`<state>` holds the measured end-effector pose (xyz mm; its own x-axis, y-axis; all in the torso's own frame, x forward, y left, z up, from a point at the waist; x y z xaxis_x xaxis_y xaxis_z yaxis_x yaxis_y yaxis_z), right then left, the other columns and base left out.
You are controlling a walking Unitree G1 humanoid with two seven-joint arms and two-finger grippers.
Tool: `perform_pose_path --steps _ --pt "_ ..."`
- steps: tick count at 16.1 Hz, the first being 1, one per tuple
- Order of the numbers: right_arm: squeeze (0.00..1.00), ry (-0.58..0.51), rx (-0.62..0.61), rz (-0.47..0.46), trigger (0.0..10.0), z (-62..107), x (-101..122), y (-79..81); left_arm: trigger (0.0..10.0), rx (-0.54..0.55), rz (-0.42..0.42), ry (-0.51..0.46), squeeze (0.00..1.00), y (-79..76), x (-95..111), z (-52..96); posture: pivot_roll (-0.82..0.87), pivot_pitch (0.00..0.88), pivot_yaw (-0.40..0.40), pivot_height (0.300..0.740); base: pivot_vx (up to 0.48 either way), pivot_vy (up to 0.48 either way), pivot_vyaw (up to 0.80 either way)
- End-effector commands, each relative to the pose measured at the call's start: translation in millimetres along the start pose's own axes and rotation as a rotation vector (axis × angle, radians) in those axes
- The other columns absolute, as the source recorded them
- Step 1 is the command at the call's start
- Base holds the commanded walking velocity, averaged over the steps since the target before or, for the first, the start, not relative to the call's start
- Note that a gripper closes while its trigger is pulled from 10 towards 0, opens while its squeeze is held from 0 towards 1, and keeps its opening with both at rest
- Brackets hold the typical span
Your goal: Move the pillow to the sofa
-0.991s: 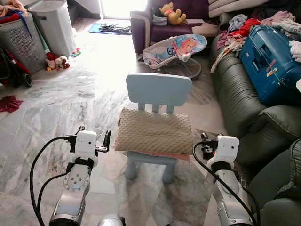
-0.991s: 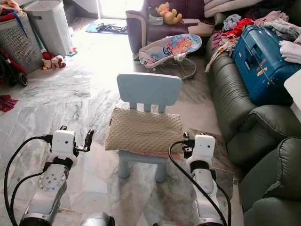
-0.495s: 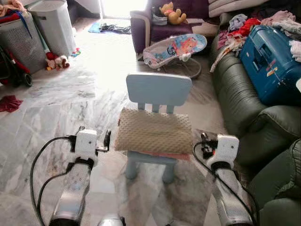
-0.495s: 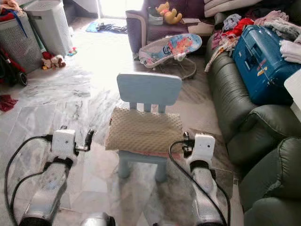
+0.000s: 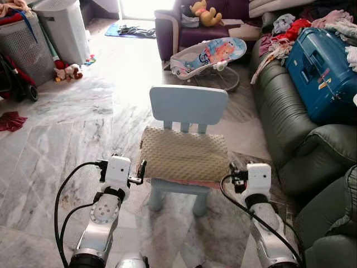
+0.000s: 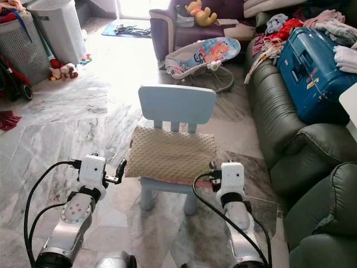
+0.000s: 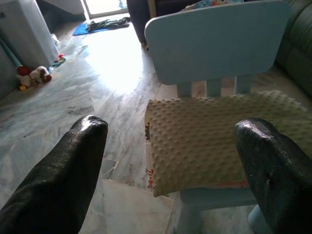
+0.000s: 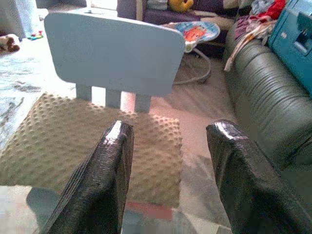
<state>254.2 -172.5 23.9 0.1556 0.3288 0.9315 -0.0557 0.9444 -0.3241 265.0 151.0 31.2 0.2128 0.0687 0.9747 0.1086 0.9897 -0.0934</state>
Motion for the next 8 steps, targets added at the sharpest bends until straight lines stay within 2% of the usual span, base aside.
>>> perform_pose_path --steps 1,6,8 --pt "0.00 -0.025 0.012 0.011 10.0 0.6 1.6 -1.8 10.0 -0.003 0.005 0.011 0.00 0.3 -0.9 -1.5 -0.01 0.000 -0.017 0.740 0.000 0.000 0.00" --pt "0.00 -0.053 0.057 0.058 10.0 0.6 3.5 4.4 10.0 0.003 0.015 0.014 0.00 0.4 -2.0 -2.6 -0.01 0.000 -0.018 0.740 0.000 0.000 0.00" --pt "0.00 -0.048 0.049 0.047 10.0 -0.2 2.5 3.3 10.0 0.002 0.016 0.014 0.00 0.4 -2.0 -3.4 -0.02 0.000 -0.015 0.740 0.000 0.000 0.00"
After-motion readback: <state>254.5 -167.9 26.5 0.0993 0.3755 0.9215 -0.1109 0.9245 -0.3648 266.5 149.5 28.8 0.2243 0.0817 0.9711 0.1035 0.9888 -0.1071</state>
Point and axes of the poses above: a point about 5 cm out from each wrist's last joint towards the gripper, its own z axis pointing back from the gripper into the wrist, its own x axis along the axis of the wrist's last joint, y = z × x, the point moved 1 cm from there along -z, pointing out of the wrist towards the gripper, and after that the axes turned 14 degrees about z, right-handed, at the moved point
